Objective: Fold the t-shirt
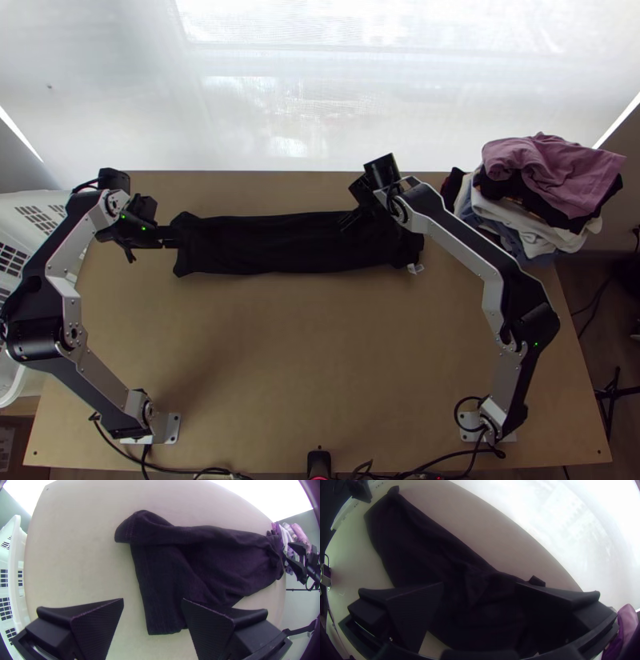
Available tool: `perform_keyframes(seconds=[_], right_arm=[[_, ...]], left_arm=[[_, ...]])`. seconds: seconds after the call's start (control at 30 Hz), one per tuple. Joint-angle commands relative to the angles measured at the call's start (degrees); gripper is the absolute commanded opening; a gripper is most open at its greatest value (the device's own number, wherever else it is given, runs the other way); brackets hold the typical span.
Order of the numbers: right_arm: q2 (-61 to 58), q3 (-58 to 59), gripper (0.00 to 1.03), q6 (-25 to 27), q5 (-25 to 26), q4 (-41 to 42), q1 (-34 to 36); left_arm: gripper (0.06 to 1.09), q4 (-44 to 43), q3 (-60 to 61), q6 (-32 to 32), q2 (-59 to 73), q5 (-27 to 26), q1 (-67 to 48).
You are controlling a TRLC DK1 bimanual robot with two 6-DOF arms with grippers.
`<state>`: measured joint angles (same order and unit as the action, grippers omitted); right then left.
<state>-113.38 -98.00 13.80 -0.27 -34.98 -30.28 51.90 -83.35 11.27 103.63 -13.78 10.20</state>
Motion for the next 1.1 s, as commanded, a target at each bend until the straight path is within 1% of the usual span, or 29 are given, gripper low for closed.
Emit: perform_keyframes(seconds=[0.0, 0.23, 0.57, 1.07], right_arm=[[-3.6, 0.3, 0.98, 0.6, 0.1, -0.2, -2.2], [-5.9, 1.8, 0.98, 0.8, 0.1, 0.1, -2.1], [-6.4, 3.9, 0.98, 0.8, 0.1, 0.2, -2.3], [-7.2, 3.7, 0.98, 1.0, 0.1, 0.3, -2.9]], left_arm=[[0.91, -3.1, 2.0, -1.2, 0.5, 0.0, -1.3], [0.91, -3.2, -2.3, -3.9, 4.4, 0.0, -3.2], [0.90, -3.8, -4.5, -4.1, 8.0, 0.2, -4.7], [0.90, -4.0, -4.5, -4.2, 12.1, 0.5, -6.5]])
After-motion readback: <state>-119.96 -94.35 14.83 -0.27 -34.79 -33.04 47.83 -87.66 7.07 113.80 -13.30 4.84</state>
